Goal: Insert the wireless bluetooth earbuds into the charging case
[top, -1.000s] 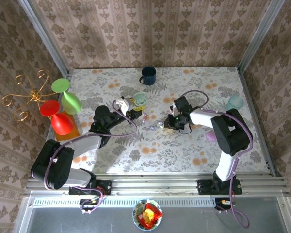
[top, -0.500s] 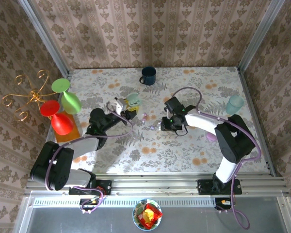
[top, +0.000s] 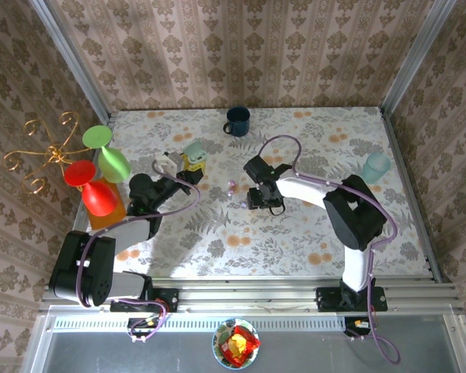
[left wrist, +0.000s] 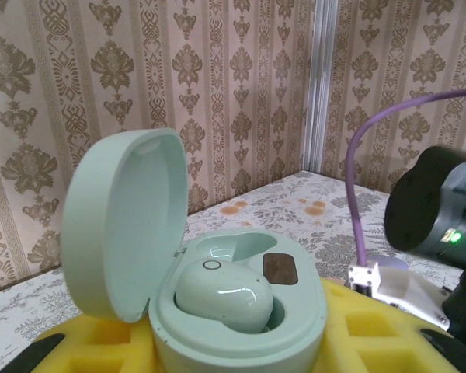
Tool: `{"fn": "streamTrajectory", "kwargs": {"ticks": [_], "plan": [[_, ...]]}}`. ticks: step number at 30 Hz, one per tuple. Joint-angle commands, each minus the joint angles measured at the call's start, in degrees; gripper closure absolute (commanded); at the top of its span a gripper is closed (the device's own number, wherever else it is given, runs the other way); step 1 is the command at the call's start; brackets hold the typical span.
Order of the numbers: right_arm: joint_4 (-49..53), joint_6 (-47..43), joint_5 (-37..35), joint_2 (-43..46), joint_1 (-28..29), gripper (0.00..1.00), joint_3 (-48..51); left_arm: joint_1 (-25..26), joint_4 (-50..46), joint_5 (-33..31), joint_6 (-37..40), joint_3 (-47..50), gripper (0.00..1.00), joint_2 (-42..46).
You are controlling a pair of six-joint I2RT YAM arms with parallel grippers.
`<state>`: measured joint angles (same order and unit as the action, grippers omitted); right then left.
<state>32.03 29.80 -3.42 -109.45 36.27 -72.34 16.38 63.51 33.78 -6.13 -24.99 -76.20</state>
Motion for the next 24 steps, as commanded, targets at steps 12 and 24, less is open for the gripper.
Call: {"fn": "streamTrajectory", "kwargs": {"ticks": [12, 24], "plan": [[6.5, -3.7, -4.9, -2.9, 0.2, 0.44, -3.5, -0.5, 2.9, 1.3, -1.5, 0.6, 0.77, 1.2], [9.4, -4.9, -7.3, -0.2, -0.1, 0.45, -2.1, -0.5, 3.5, 1.1, -1.5, 0.4, 0.77, 0.8]]}}
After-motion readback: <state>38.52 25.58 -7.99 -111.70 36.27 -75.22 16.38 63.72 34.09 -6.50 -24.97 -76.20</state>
